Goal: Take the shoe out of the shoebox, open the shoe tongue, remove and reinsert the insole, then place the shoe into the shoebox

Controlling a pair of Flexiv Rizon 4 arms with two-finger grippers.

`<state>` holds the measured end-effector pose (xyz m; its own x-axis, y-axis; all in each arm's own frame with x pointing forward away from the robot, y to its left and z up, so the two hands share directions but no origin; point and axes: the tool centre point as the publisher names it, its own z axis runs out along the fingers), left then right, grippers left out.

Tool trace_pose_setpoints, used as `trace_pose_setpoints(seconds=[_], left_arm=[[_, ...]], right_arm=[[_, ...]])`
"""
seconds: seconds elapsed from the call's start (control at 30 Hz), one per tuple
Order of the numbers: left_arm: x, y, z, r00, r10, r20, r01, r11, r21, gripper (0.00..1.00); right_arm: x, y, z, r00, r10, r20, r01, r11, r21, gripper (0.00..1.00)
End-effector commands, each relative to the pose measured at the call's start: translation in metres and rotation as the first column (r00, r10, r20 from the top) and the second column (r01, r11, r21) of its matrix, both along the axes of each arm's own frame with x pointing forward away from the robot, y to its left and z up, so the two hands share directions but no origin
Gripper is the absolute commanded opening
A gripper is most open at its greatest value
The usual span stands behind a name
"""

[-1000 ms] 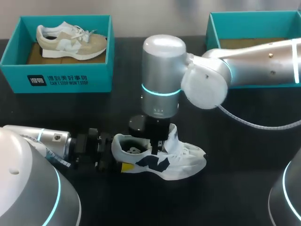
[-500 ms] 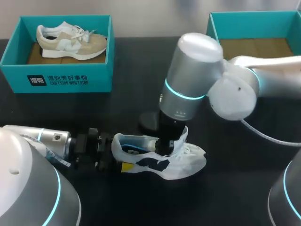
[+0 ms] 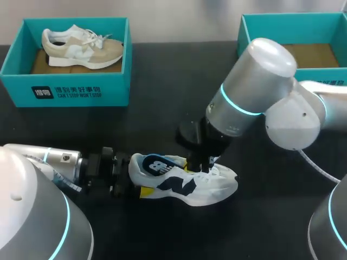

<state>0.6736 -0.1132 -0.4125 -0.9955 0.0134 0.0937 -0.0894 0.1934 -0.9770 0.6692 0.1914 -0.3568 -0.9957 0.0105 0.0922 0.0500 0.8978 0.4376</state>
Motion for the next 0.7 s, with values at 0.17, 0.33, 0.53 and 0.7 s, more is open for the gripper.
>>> trace_pose_setpoints(seconds=[0.17,0.33,0.53,0.7], left_arm=[[0.002,0.002,-0.002,1.000,0.003,0.000,-0.003,1.000,0.001,0.00],[0.002,0.002,-0.002,1.000,0.003,0.000,-0.003,1.000,0.001,0.00],[0.002,0.002,-0.002,1.000,0.003,0.000,-0.003,1.000,0.001,0.00],[0.002,0.002,-0.002,1.000,0.003,0.000,-0.003,1.000,0.001,0.00]], right_arm=[[0.005,0.009,0.013,0.997,0.065,0.036,-0.068,0.992,0.106,0.00],[0.009,0.026,0.022,0.989,0.142,0.047,-0.145,0.986,0.079,0.00],[0.012,0.043,0.030,0.973,0.226,0.050,-0.228,0.972,0.055,0.00],[0.015,0.055,0.036,0.950,0.311,0.033,-0.312,0.949,0.049,0.00]])
